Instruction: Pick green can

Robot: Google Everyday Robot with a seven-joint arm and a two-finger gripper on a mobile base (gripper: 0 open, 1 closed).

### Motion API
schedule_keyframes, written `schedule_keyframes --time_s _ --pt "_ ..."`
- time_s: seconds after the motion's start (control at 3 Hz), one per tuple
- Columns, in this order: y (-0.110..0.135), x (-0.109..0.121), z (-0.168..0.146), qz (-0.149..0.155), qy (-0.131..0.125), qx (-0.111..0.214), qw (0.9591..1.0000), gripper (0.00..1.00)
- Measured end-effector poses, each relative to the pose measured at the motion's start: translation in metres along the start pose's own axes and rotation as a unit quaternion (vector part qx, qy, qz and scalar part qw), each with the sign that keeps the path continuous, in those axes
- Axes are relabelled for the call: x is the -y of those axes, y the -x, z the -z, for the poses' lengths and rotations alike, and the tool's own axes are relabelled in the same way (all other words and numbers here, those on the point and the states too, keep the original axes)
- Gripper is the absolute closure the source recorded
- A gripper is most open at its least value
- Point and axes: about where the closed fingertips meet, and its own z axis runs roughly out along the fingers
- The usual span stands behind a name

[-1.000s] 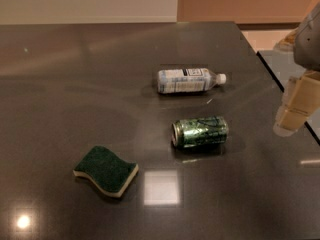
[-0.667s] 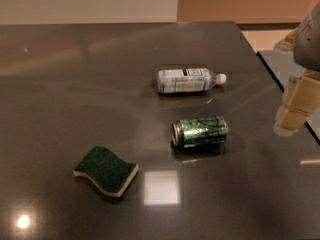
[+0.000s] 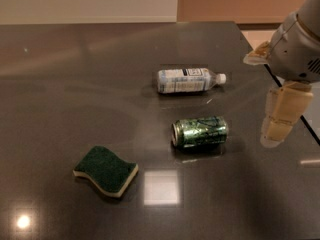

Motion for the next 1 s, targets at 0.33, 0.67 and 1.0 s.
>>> schedule_keyframes --time_s 0.33,0.67,1.0 --pt "0.013 -0.007 -0.011 0.034 0.019 0.014 0.9991 0.00" --pt "0.035 -0.017 -0.042 0.099 0.036 0.018 0.9942 0.00" --pt "0.044 -0.023 -0.064 0.129 0.045 0.016 0.9905 0.00"
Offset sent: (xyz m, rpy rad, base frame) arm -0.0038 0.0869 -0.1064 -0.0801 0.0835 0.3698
